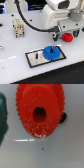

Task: Insert the blue gear onto the right peg, followed by the red gear

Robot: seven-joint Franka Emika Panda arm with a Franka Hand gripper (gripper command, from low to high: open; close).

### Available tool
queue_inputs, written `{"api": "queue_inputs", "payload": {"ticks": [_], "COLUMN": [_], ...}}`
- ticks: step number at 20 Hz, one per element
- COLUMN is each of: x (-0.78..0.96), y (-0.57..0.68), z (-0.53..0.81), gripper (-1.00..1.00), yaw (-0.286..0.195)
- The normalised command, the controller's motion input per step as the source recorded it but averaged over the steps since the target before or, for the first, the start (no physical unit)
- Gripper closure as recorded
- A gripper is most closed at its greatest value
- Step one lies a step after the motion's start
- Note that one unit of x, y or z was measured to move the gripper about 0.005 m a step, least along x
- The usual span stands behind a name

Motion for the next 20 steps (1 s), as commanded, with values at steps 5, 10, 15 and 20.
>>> {"api": "queue_inputs", "payload": {"ticks": [5, 10, 15, 20], "x": [0.03, 0.08, 0.17, 0.35], "y": [0.04, 0.04, -0.01, -0.14], "z": [-0.06, 0.12, 0.33, 0.52], "gripper": [1.00, 1.00, 1.00, 1.00], "yaw": [0.000, 0.000, 0.000, 0.000]}}
